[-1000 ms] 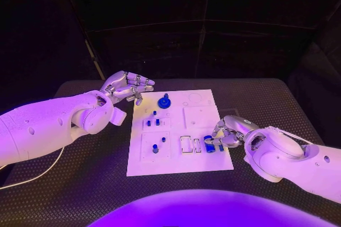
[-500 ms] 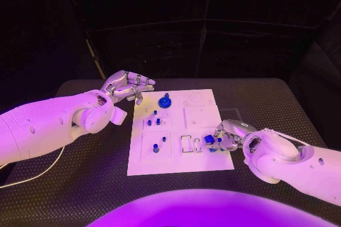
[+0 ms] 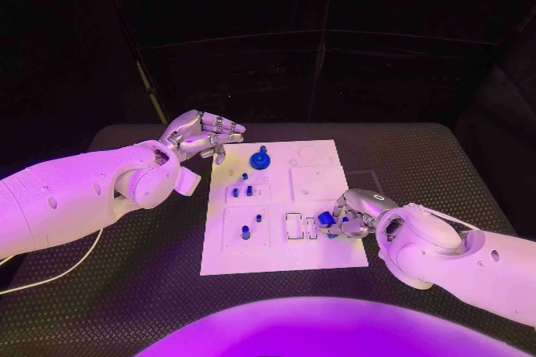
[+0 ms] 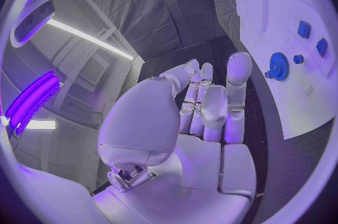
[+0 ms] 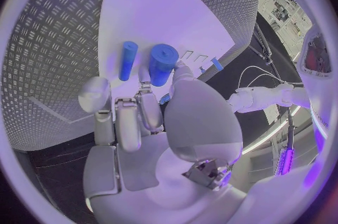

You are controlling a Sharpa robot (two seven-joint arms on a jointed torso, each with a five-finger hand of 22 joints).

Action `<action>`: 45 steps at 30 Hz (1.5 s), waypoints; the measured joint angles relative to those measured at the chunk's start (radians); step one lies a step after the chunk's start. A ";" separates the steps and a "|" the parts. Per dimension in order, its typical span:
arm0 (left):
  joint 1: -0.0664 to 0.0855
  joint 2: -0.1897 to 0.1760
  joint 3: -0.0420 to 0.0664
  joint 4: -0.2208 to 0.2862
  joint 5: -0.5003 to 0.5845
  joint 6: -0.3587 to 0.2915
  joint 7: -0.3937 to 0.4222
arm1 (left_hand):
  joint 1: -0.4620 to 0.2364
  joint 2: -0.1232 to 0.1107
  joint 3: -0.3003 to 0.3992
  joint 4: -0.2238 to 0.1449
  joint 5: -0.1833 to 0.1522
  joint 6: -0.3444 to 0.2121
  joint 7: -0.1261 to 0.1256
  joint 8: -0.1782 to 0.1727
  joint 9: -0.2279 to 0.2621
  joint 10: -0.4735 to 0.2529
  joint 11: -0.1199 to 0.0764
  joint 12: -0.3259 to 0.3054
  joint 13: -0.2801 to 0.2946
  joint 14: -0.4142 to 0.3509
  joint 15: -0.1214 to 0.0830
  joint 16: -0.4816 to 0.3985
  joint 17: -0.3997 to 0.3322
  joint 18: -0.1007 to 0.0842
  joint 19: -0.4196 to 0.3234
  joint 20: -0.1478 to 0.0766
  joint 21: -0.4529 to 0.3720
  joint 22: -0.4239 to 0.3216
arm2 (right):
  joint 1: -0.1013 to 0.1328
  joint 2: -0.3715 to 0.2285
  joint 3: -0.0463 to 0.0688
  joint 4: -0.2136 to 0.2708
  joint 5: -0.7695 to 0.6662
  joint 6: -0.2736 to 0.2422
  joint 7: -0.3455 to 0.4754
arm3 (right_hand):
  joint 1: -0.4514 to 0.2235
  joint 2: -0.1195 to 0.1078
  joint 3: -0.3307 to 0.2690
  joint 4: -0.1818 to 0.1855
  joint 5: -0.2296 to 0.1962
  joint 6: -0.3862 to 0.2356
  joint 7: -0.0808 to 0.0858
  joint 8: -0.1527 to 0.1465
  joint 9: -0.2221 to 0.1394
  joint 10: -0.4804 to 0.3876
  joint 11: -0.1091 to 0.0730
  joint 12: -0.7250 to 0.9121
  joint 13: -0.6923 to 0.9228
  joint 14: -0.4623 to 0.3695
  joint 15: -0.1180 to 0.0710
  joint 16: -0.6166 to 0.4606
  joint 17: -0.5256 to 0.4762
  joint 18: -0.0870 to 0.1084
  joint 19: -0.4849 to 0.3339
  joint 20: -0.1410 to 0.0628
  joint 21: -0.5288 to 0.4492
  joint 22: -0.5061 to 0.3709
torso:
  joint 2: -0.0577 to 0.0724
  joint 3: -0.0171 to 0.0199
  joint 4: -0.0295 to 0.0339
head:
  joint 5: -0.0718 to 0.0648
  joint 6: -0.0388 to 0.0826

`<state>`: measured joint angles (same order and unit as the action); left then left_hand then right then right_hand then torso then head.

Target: Assemble the parts on the task board

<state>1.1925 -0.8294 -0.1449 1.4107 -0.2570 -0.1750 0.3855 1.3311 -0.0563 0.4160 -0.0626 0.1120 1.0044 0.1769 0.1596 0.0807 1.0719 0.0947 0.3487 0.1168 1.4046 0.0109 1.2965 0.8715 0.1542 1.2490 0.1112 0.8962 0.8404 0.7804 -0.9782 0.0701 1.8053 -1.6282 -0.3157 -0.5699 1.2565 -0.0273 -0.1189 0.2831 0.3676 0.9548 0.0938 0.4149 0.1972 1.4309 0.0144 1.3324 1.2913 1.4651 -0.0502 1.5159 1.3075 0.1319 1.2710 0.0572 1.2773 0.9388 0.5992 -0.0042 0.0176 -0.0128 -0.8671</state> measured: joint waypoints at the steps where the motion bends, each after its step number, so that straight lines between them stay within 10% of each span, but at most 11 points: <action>1: 0.000 0.000 0.000 0.000 0.000 0.000 0.000 | 0.000 0.000 0.002 -0.002 0.000 0.000 0.000 0.000 0.000 -0.002 0.002 0.000 0.001 0.000 0.000 0.000 0.000 0.000 0.000 0.000 -0.002 -0.001 | -0.001 0.000 0.000 0.000 0.000 -0.003 0.000 | 0.006 0.006 0.002 -0.002 0.011 0.002 -0.002 0.003 0.000 0.002 -0.002 0.000 0.002 0.000 0.000 0.000 0.000 0.000 0.002 -0.002 0.001 0.001 | 0.000 -0.0001 -0.0002 | 0.000 0.000; 12: 0.000 -0.001 0.000 0.000 0.000 0.004 -0.002 | 0.000 0.000 0.002 -0.002 0.000 0.000 0.000 0.000 -0.001 -0.004 0.004 0.000 0.001 0.000 0.000 0.000 -0.001 0.000 0.000 0.000 -0.004 -0.002 | -0.014 -0.005 -0.009 0.023 0.039 -0.114 0.004 | 0.043 0.021 0.004 -0.006 0.115 0.017 -0.006 0.023 -0.003 0.016 -0.016 0.010 0.017 0.002 -0.013 0.005 0.000 0.000 0.011 -0.011 0.007 0.009 | -0.001 0.0003 -0.0022 | 0.002 0.001; 25: -0.001 -0.001 -0.001 -0.001 0.000 0.012 -0.004 | 0.000 0.000 0.002 -0.002 0.000 0.000 0.000 0.000 -0.001 -0.004 0.004 0.000 0.001 0.000 0.000 0.000 -0.001 0.000 0.000 0.000 -0.004 -0.002 | -0.013 0.020 -0.008 0.061 0.099 -0.207 0.034 | 0.043 0.021 -0.003 0.001 0.123 0.017 -0.006 0.024 -0.003 0.016 -0.016 0.010 0.017 0.002 -0.013 0.005 0.000 0.000 0.011 -0.011 0.007 0.012 | -0.001 -0.0010 0.0007 | 0.007 0.006; 40: -0.001 -0.002 -0.001 0.002 0.000 0.017 -0.006 | 0.000 0.000 0.002 -0.002 0.000 -0.008 0.000 0.000 -0.001 -0.004 0.004 0.004 0.001 0.000 0.000 0.000 -0.001 0.000 0.000 0.000 -0.004 -0.001 | -0.013 0.092 -0.008 0.034 0.136 -0.156 0.031 | 0.002 0.055 -0.055 0.008 0.017 0.017 -0.006 0.044 0.027 0.016 -0.016 0.001 0.016 0.002 -0.013 0.005 0.000 0.000 0.011 -0.011 0.007 0.012 | 0.002 -0.0014 0.0005 | 0.019 0.003; 45: -0.001 -0.002 -0.001 0.004 0.000 0.018 -0.006 | 0.000 0.000 0.002 -0.002 0.000 -0.008 0.000 0.000 -0.001 -0.004 0.004 0.004 0.001 0.000 0.000 0.000 -0.001 0.000 0.000 0.000 -0.004 -0.001 | -0.013 0.098 -0.008 0.027 0.141 -0.150 0.027 | -0.060 0.049 -0.100 0.008 -0.112 0.045 -0.032 0.049 0.042 0.016 -0.016 -0.005 0.016 0.002 -0.013 0.005 0.001 0.000 0.011 -0.011 0.007 0.012 | 0.002 -0.0013 -0.0003 | 0.020 0.001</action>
<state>1.1910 -0.8316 -0.1457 1.4143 -0.2569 -0.1572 0.3792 1.3311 -0.0563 0.4184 -0.0650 0.1121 0.9969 0.1768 0.1596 0.0800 1.0683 0.0983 0.3525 0.1179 1.4046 0.0109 1.2966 0.8705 0.1542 1.2490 0.1112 0.8924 0.8390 0.7672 -0.8805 0.0619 1.8321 -1.4870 -0.4653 -0.5434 1.1966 0.0217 -0.2188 0.2914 0.2558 0.9999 0.0615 0.4636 0.2395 1.4473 -0.0020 1.3269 1.3070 1.4667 -0.0628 1.5207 1.3081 0.1321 1.2816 0.0466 1.2847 0.9511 0.6008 -0.0056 0.0174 0.0071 -0.8662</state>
